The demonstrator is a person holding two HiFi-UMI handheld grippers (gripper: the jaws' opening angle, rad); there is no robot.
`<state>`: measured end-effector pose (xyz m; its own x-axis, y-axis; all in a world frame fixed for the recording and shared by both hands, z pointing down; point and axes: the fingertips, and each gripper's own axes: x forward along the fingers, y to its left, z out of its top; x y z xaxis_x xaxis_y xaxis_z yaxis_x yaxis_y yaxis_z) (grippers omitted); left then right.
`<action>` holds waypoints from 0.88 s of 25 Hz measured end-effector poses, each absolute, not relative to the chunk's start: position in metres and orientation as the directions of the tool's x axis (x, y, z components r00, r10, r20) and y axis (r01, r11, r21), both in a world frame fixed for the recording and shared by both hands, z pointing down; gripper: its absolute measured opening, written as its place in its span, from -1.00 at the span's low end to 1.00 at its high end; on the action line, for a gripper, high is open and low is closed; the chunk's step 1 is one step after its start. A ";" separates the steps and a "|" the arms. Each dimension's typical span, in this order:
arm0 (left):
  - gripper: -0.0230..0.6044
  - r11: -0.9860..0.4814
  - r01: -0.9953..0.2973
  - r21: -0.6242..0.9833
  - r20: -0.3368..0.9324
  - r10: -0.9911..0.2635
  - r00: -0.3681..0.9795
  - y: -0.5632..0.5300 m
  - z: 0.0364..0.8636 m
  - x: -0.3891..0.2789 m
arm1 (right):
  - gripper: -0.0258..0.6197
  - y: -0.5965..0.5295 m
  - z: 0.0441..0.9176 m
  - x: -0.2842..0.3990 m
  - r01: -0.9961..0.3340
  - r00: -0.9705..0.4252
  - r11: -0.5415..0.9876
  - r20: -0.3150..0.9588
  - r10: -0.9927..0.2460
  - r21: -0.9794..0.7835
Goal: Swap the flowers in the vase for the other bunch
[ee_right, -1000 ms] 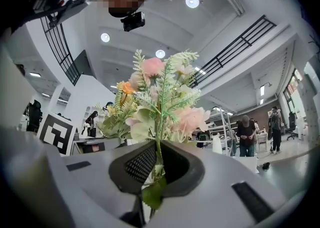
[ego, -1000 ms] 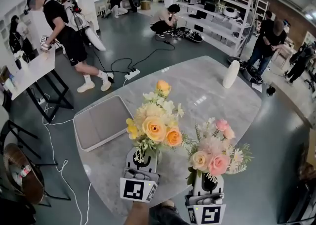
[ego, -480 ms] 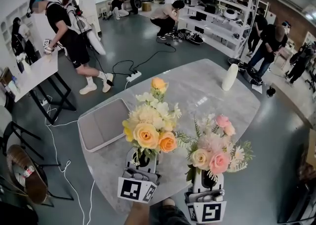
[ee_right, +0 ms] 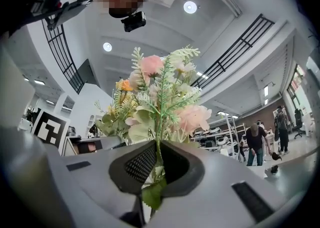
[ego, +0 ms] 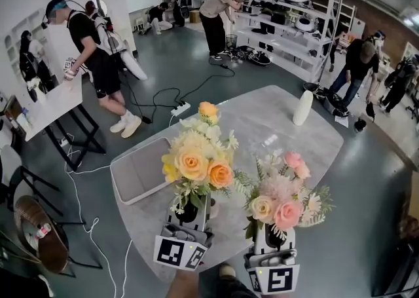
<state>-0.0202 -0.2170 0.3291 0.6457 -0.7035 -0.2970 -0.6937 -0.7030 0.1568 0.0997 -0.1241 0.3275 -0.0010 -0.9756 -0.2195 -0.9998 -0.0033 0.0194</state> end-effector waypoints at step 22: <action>-0.70 -0.620 -0.772 0.142 -0.303 -0.770 0.562 -0.196 0.311 -0.056 | -0.80 -0.123 0.301 0.091 -0.996 -0.088 0.086 -0.261 -0.961 0.021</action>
